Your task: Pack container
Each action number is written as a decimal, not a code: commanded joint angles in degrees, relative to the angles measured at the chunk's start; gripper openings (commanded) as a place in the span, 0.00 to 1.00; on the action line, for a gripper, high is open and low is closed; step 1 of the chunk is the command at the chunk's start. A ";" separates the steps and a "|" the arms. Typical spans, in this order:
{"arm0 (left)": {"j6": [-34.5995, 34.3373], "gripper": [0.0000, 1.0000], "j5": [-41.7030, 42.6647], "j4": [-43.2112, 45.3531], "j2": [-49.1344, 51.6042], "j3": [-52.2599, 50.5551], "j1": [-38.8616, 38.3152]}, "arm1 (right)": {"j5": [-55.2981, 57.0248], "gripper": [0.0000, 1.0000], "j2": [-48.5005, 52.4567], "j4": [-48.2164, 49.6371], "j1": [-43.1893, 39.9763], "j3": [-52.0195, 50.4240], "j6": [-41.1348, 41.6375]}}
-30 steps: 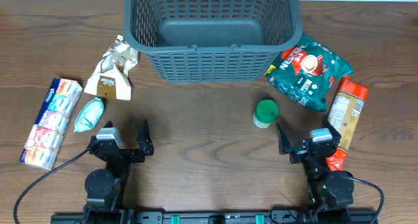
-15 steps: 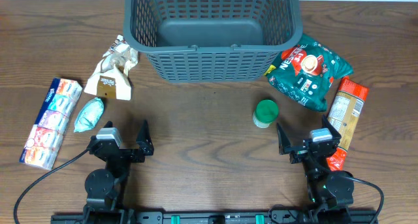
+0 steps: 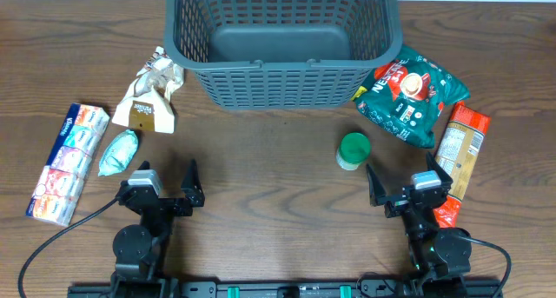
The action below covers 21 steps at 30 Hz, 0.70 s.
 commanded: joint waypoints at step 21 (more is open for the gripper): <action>2.10 0.99 -6.27 -37.94 21.07 34.77 0.31 | -11.98 0.99 26.97 -34.42 -2.64 39.10 15.89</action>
